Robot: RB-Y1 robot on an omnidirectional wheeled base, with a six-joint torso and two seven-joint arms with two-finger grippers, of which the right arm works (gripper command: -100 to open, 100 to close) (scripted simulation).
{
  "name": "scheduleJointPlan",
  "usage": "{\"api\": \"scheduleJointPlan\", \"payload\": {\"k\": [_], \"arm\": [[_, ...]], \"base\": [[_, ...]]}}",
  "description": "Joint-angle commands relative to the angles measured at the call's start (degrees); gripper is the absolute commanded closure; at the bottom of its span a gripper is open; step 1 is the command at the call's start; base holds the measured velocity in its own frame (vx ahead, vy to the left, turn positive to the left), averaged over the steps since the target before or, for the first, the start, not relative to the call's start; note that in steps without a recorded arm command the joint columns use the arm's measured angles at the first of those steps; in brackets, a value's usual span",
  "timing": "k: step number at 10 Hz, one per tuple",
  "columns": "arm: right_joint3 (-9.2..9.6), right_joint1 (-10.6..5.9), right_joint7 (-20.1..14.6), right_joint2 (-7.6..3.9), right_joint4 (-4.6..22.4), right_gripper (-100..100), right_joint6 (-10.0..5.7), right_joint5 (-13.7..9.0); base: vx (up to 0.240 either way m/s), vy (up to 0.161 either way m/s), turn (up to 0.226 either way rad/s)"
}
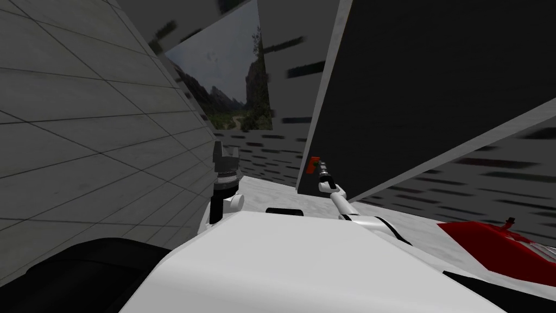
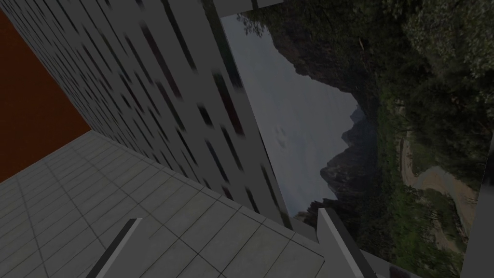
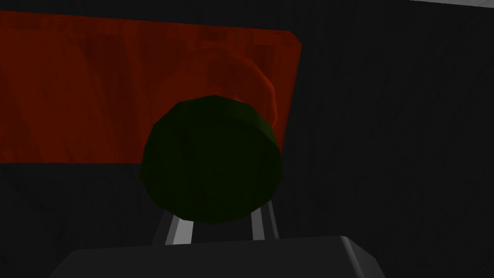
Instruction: Pull the door open
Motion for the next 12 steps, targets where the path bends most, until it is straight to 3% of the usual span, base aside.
{"api": "scheduleJointPlan", "payload": {"k": [1,6,8,12], "arm": [[0.49,-0.27,-2.9,0.81,-0.3,100,-0.14,-1.4],[0.27,-0.40,-8.1,0.91,-0.1,100,-0.07,-3.9],[0.04,-0.54,-11.9,1.00,0.1,100,-0.01,-6.5],[-0.18,-0.67,-17.6,1.08,0.2,100,0.06,-9.1]], "base": [[-0.062,-0.046,0.094],[-0.053,-0.029,0.080],[-0.062,-0.035,0.139],[-0.059,-0.034,0.080]]}}
